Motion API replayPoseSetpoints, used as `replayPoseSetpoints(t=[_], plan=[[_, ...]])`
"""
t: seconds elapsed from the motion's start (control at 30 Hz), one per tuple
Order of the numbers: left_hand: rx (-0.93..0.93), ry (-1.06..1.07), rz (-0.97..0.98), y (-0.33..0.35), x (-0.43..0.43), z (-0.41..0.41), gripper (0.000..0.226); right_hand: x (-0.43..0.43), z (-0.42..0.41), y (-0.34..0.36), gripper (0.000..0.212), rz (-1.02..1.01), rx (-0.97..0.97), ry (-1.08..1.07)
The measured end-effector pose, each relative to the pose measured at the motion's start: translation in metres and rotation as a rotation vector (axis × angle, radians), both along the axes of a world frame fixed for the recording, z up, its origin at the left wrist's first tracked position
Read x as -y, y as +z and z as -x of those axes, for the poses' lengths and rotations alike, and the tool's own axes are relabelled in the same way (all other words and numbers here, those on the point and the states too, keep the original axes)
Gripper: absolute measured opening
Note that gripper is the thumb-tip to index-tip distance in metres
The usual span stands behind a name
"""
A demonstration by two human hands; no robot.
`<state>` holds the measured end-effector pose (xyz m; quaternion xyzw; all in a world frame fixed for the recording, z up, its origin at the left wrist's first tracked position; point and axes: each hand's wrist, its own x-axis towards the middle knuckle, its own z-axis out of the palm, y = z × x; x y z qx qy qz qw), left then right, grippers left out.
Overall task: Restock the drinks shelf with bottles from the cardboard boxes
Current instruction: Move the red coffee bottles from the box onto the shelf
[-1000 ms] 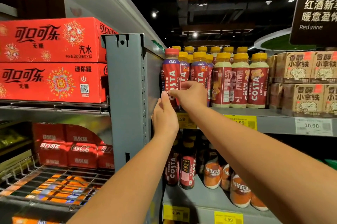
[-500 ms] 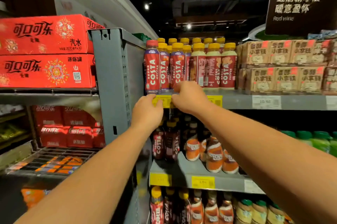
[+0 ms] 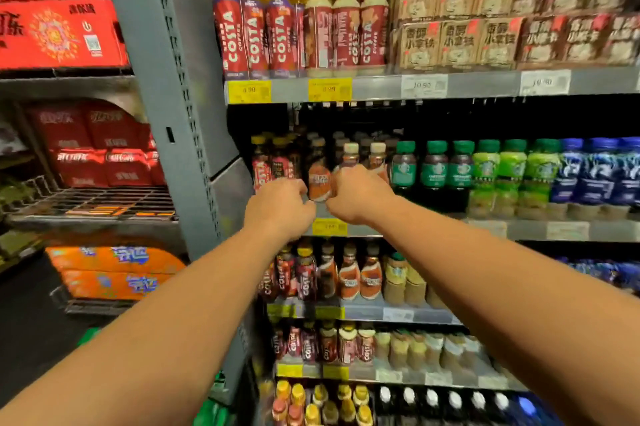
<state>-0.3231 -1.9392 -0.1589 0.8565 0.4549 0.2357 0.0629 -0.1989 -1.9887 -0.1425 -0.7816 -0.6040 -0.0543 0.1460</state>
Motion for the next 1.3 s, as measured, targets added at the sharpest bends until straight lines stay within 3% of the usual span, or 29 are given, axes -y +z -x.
replayPoseSetpoints(t=[0.1, 0.37, 0.63, 0.73, 0.97, 1.17, 1.3], plan=[[-0.059, -0.044, 0.053, -0.034, 0.009, -0.008, 0.036, 0.012, -0.008, -0.036, 0.029, 0.071, -0.052, -0.049], [-0.156, -0.142, 0.144, -0.146, 0.014, -0.022, 0.026, 0.020, -0.016, -0.159, 0.014, 0.185, -0.173, -0.114], [-0.355, -0.214, 0.270, -0.265, 0.006, -0.021, 0.022, 0.019, -0.013, -0.278, 0.025, 0.351, -0.311, -0.175], [-0.478, -0.235, 0.308, -0.311, 0.010, -0.023, 0.025, 0.024, -0.008, -0.326, 0.021, 0.414, -0.362, -0.214], [-0.555, -0.307, 0.444, -0.406, 0.027, -0.019, 0.033, 0.055, 0.003, -0.438, 0.018, 0.530, -0.480, -0.267], [-0.566, -0.305, 0.580, -0.523, 0.050, 0.000, 0.028, 0.075, 0.027, -0.557, 0.026, 0.656, -0.627, -0.304], [-0.613, -0.318, 0.625, -0.603, 0.063, 0.009, 0.005, 0.096, 0.041, -0.630, 0.018, 0.693, -0.748, -0.378]])
